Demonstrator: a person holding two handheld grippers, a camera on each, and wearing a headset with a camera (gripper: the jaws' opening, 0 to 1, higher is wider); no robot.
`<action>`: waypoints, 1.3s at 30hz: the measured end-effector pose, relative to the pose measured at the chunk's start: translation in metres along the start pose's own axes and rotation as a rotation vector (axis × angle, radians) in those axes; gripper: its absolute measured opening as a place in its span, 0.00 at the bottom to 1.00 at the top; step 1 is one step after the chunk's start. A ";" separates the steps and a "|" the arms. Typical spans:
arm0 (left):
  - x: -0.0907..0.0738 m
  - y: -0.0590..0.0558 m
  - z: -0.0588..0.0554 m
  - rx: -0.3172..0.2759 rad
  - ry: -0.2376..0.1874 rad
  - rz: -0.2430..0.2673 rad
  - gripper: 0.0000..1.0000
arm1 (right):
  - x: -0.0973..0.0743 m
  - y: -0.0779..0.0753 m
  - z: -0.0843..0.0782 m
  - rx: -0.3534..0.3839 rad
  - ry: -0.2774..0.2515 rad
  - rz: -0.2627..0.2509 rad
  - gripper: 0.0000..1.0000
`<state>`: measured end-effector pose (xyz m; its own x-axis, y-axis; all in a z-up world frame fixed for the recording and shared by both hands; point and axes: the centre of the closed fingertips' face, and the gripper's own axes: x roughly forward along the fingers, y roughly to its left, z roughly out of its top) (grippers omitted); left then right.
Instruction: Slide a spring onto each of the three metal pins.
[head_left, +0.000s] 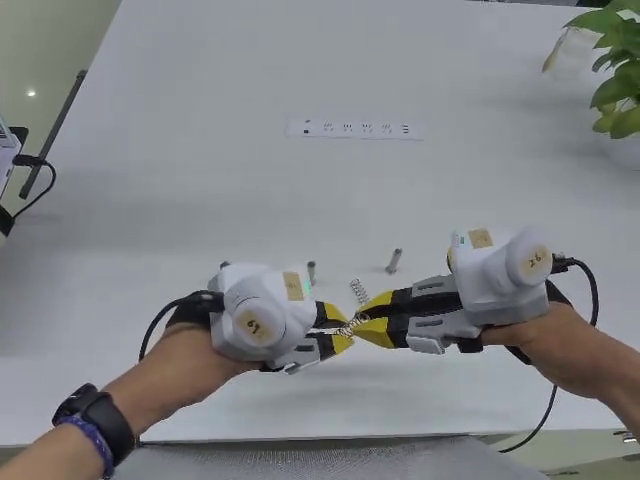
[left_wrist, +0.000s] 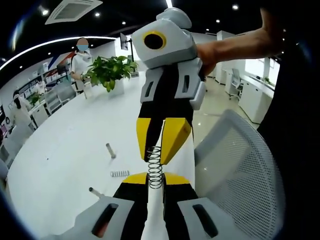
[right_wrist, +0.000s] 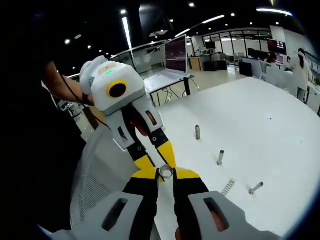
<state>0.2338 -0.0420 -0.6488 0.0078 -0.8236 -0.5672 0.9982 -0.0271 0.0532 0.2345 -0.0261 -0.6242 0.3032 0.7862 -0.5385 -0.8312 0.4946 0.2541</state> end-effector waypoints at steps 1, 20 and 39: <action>0.001 0.001 0.002 -0.006 -0.010 0.002 0.02 | -0.001 -0.001 0.002 -0.018 0.011 -0.004 0.09; 0.005 0.004 0.018 -0.030 -0.071 0.007 0.02 | -0.012 -0.004 0.006 -0.141 0.116 -0.015 0.09; 0.010 -0.004 0.031 -0.008 -0.099 -0.017 0.02 | -0.023 0.001 0.000 -0.392 0.353 0.056 0.17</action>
<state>0.2280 -0.0676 -0.6291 -0.0147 -0.8752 -0.4835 0.9986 -0.0376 0.0377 0.2267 -0.0435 -0.6120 0.1342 0.6012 -0.7878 -0.9739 0.2267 0.0071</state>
